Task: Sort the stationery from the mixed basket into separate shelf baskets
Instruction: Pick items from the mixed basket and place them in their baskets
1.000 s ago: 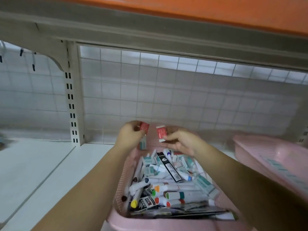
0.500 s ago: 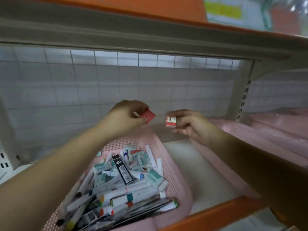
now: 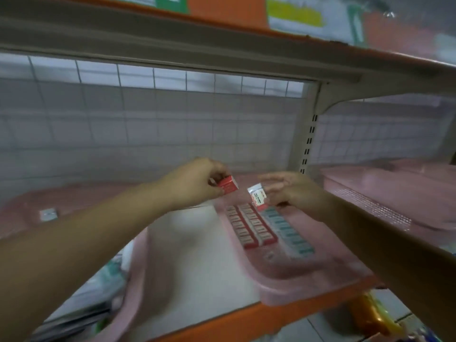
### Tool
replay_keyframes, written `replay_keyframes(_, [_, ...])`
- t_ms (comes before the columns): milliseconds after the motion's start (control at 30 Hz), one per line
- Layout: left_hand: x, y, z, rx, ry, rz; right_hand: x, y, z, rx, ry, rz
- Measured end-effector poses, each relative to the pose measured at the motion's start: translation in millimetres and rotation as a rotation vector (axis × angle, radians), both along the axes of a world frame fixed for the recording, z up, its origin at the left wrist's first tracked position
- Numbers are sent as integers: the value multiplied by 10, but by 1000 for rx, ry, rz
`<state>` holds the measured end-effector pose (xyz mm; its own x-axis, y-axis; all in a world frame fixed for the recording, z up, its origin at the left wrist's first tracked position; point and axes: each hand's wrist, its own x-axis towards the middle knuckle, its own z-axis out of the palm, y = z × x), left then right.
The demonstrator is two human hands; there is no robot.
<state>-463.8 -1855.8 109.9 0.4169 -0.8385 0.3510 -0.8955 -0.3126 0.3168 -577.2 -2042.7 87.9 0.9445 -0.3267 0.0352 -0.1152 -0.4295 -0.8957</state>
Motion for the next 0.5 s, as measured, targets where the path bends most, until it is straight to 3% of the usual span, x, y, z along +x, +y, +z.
replay_keyframes(133, [-98,-280,-110,109,-113,93,-70,-342,-55,-176,139,35])
replay_keyframes(333, [-261,-534,-404,181,-310,295,99,-409,-333,-493,337,264])
replay_keyframes(500, [-269,-604,-601,171,-191,419,227,-222,-468,-597,303,455])
